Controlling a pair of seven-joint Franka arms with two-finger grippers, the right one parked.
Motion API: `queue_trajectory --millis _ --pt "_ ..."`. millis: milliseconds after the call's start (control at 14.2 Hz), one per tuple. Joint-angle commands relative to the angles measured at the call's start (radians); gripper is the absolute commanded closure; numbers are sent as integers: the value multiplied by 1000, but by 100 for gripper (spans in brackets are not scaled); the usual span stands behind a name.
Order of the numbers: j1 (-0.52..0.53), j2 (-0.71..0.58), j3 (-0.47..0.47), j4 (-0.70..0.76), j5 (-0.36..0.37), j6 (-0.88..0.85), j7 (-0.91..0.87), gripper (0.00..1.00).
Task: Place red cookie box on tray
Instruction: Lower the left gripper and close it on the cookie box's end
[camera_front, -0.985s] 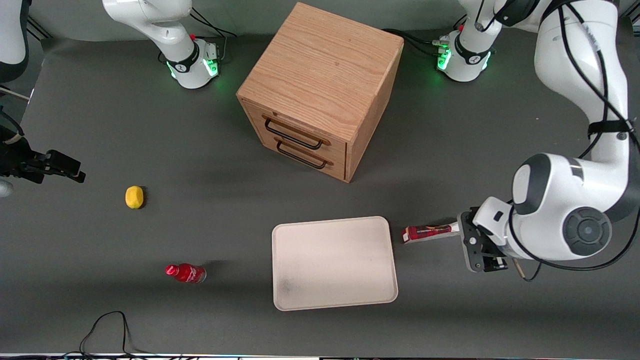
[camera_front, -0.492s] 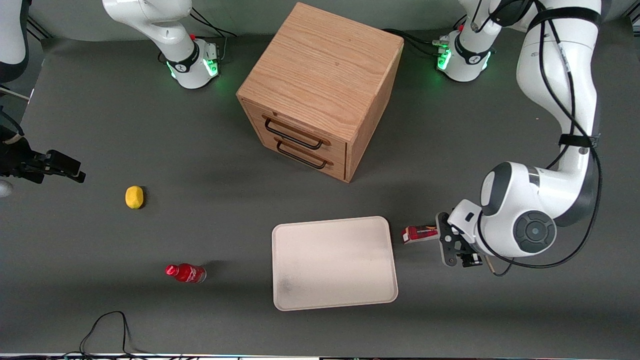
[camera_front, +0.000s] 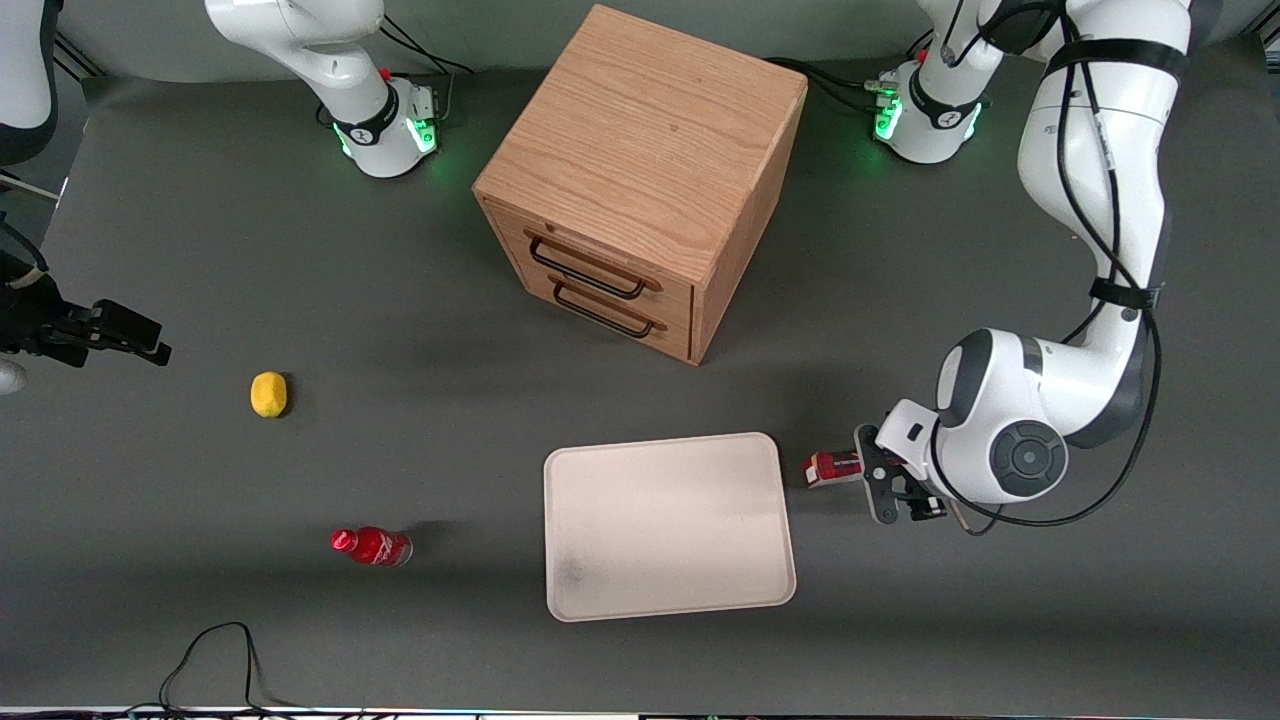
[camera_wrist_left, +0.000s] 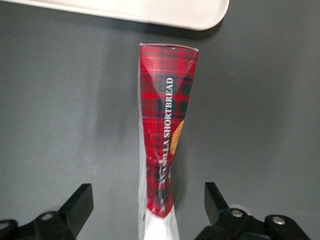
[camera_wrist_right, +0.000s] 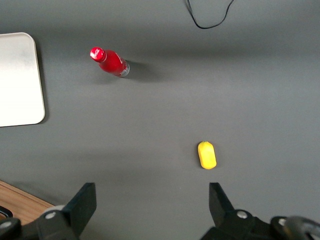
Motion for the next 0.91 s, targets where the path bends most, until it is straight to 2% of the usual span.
queue_trajectory --millis 0,211,352,422,492,563,633,844 --pt "-16 -54 7 -98 12 65 -33 1" --pt "-17 -52 7 -119 12 88 -48 4" --pt "-17 -51 7 -121 12 95 -48 11" --pt "-17 -49 7 -122 12 102 -48 24" --pt "-17 -51 7 -124 12 107 -48 45" --pt "-19 -51 7 -125 14 108 -48 77" --pt "-22 -51 7 -125 17 108 -48 100" --pt "-19 -49 7 -125 17 115 -48 100"
